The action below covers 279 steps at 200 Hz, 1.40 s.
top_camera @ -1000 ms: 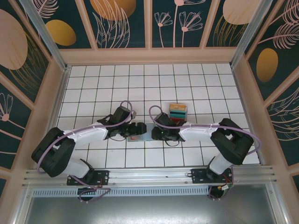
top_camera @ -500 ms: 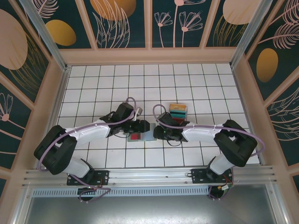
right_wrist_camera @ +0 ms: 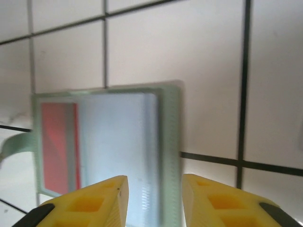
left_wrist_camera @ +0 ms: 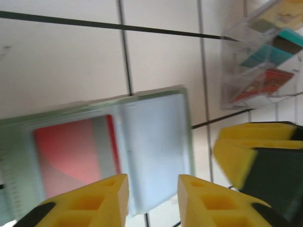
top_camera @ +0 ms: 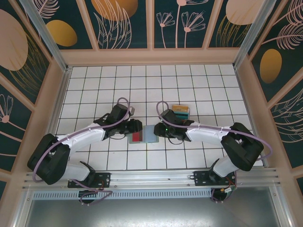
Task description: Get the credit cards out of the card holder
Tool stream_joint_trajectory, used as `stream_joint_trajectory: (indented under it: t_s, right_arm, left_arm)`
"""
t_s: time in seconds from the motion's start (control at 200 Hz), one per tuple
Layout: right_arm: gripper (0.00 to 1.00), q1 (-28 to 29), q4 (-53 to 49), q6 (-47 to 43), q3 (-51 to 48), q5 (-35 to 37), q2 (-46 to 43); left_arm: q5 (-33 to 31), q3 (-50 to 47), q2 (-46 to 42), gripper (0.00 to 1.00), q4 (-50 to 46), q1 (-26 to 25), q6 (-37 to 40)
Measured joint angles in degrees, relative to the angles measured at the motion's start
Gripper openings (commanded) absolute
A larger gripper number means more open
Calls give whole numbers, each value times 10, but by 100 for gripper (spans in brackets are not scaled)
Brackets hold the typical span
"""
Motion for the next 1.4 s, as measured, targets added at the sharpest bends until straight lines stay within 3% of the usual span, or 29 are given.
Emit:
stream_joint_trajectory:
  t_s: [0.17, 0.405, 0.821, 1.396]
  right_arm:
    - [34, 0, 8, -5, 38, -22, 5]
    - [22, 5, 30, -18, 73, -74, 55]
    - [19, 11, 39, -19, 104, -141, 136]
    - [18, 10, 40, -17, 109, -173, 176]
  left_arm:
    - [-37, -8, 6, 24, -28, 10, 2]
    - [-57, -22, 19, 18, -38, 11, 0]
    - [-47, -43, 41, 17, -23, 11, -9]
    - [-38, -47, 43, 16, -12, 11, -13]
